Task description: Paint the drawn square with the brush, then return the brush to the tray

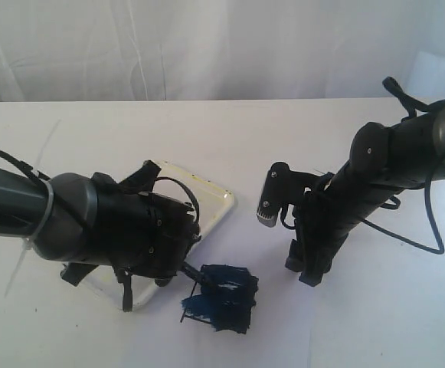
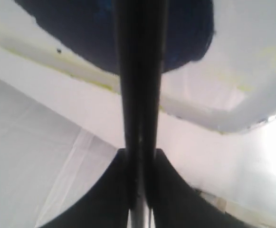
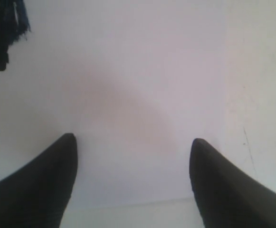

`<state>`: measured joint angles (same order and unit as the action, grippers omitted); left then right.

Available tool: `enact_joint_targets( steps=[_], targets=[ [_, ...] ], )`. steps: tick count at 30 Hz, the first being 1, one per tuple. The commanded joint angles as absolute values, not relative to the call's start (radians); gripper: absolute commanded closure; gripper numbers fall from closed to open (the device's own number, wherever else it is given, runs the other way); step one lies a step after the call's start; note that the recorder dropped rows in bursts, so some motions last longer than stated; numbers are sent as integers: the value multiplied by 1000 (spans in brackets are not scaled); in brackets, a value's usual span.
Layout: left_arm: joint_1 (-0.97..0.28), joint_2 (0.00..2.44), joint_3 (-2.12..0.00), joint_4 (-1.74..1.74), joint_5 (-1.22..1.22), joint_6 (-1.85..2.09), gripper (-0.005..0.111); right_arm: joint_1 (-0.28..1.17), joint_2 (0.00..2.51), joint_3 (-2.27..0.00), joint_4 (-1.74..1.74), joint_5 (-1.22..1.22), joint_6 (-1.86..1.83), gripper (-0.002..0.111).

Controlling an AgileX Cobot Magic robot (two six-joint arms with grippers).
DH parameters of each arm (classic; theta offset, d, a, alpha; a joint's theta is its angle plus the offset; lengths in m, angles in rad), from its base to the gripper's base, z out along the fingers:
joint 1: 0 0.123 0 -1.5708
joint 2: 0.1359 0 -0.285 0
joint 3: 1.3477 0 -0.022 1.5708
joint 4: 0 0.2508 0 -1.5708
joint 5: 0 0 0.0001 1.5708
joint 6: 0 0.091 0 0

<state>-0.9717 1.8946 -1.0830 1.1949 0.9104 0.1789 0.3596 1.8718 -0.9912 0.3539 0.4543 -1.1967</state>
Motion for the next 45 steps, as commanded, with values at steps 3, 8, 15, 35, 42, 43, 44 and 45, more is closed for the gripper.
enact_joint_targets(
  steps=[3,8,15,35,42,43,44,45],
  targets=[
    [-968,1893,-1078,1248,982,123,107,359,1876,-987,339,455,-1199,45],
    [-969,1888,-1078,1235,843,100,107,359,1876,-987,339,453,-1199,45],
    [-969,1884,-1078,1219,698,75,107,359,1876,-987,339,446,-1199,45],
    [-967,1924,-1078,1215,846,161,107,359,1876,-987,339,446,-1199,45],
    [-967,1920,-1078,1258,944,154,107,359,1876,-987,339,446,-1199,45],
    [-967,1918,-1078,1258,930,154,107,359,1876,-987,339,446,-1199,45],
    [-967,1912,-1078,1258,920,154,107,359,1876,-987,339,446,-1199,45],
    [-967,1910,-1078,1258,917,154,107,359,1876,-987,339,446,-1199,45]
  ],
)
